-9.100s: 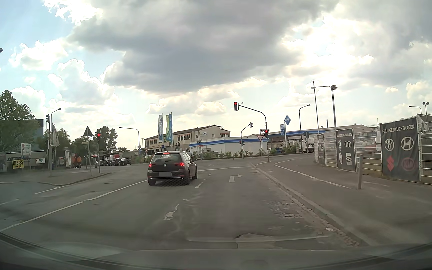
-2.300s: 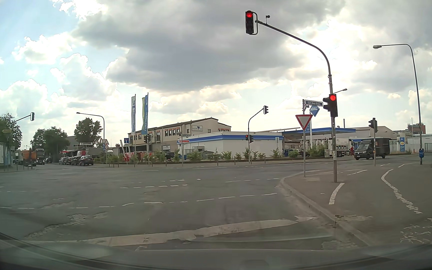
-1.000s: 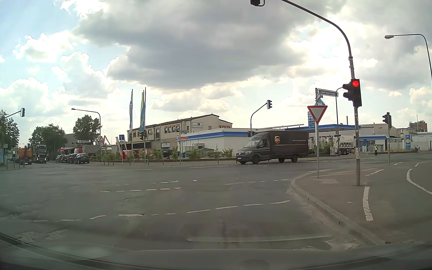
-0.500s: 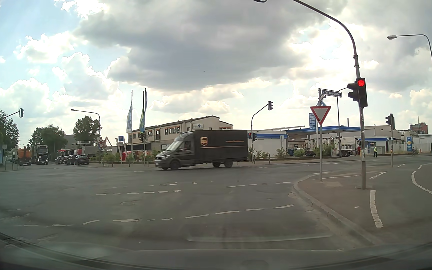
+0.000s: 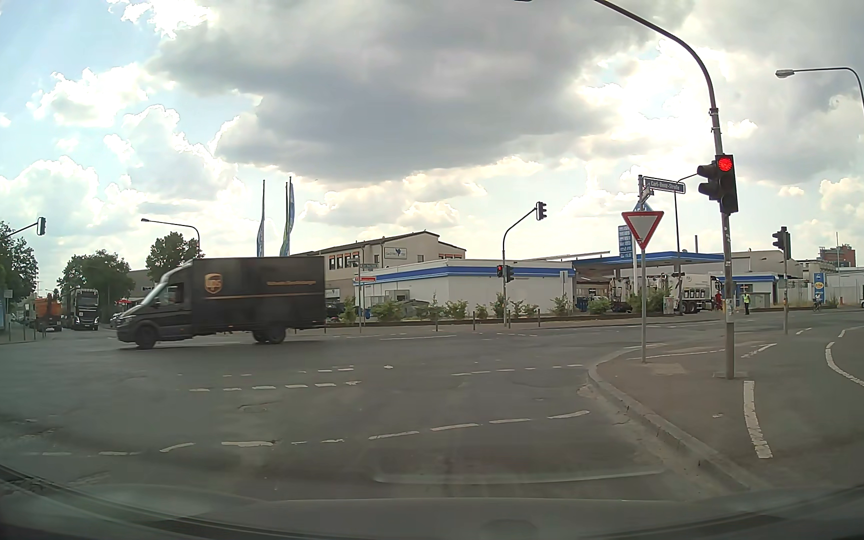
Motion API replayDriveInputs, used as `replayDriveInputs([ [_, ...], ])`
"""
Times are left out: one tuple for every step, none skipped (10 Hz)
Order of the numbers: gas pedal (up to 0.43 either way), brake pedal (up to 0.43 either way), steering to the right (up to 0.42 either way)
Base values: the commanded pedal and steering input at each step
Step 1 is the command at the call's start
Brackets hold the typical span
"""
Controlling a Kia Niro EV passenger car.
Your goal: Follow the waypoints while adhering to traffic rules and regulations
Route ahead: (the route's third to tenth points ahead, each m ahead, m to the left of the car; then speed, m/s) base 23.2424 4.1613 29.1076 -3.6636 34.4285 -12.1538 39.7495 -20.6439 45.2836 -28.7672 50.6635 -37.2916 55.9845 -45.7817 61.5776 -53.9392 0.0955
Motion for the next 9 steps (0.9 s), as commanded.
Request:
replayDriveInputs([
  [0.0,0.268,-0.013],
  [0.0,0.268,-0.014],
  [0.0,0.268,-0.013],
  [0.0,0.268,-0.013],
  [0.0,0.268,-0.013],
  [0.0,0.268,-0.013],
  [0.0,0.268,-0.013],
  [0.0,0.268,-0.013],
  [0.0,0.268,-0.013],
])
